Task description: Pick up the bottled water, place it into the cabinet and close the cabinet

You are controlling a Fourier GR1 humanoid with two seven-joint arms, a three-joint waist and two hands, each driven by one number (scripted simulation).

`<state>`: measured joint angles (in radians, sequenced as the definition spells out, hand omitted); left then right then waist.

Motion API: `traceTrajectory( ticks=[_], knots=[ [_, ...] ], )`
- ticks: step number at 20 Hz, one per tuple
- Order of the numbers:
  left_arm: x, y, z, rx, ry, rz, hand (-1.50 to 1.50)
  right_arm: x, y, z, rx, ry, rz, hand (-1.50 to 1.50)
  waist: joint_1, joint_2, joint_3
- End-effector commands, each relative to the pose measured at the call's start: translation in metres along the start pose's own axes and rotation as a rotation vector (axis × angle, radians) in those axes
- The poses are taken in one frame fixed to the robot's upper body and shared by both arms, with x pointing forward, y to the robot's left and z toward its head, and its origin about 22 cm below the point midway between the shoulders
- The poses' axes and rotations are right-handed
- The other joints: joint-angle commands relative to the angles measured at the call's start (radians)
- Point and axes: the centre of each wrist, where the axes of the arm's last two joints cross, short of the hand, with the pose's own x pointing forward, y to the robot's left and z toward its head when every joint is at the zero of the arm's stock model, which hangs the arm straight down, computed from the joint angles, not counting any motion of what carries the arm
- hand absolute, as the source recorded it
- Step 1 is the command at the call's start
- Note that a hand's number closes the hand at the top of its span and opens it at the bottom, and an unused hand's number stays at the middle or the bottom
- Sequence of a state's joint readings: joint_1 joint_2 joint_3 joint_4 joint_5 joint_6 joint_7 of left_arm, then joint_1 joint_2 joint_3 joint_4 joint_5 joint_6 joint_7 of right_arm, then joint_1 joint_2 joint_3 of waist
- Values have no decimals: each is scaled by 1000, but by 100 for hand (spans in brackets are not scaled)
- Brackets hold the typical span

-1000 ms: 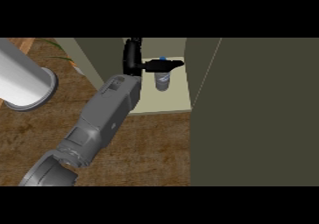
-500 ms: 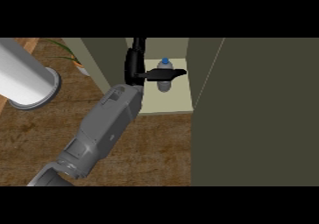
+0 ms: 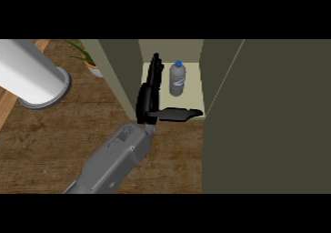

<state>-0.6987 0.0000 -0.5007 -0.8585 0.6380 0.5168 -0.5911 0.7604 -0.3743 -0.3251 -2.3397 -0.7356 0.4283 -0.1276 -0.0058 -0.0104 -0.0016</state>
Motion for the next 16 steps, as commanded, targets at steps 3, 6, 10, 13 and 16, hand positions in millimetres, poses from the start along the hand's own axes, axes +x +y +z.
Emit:
traceTrajectory(
  ticks=[3, 6, 10, 13, 16],
  knots=[
    [7, -16, 66, -11, 16, 93, -150, 33, 23, 2, 46, -31, 40, -150, 4, -2, 0],
    [15, -13, 86, -1, -3, 95, -150, 36, 24, -5, 41, -41, 45, -150, 12, 3, 0],
    [27, -10, 118, -74, 38, 161, 150, 32, 27, 1, 69, -32, 57, 150, 4, 2, 1],
    [26, 17, 129, -103, 57, 143, 150, 25, 17, 2, 145, -2, 60, 150, -2, 5, 1],
    [34, 24, 159, -118, 23, 129, 150, 26, 31, 2, 197, 36, 44, 150, 1, 4, 1]
  ],
)
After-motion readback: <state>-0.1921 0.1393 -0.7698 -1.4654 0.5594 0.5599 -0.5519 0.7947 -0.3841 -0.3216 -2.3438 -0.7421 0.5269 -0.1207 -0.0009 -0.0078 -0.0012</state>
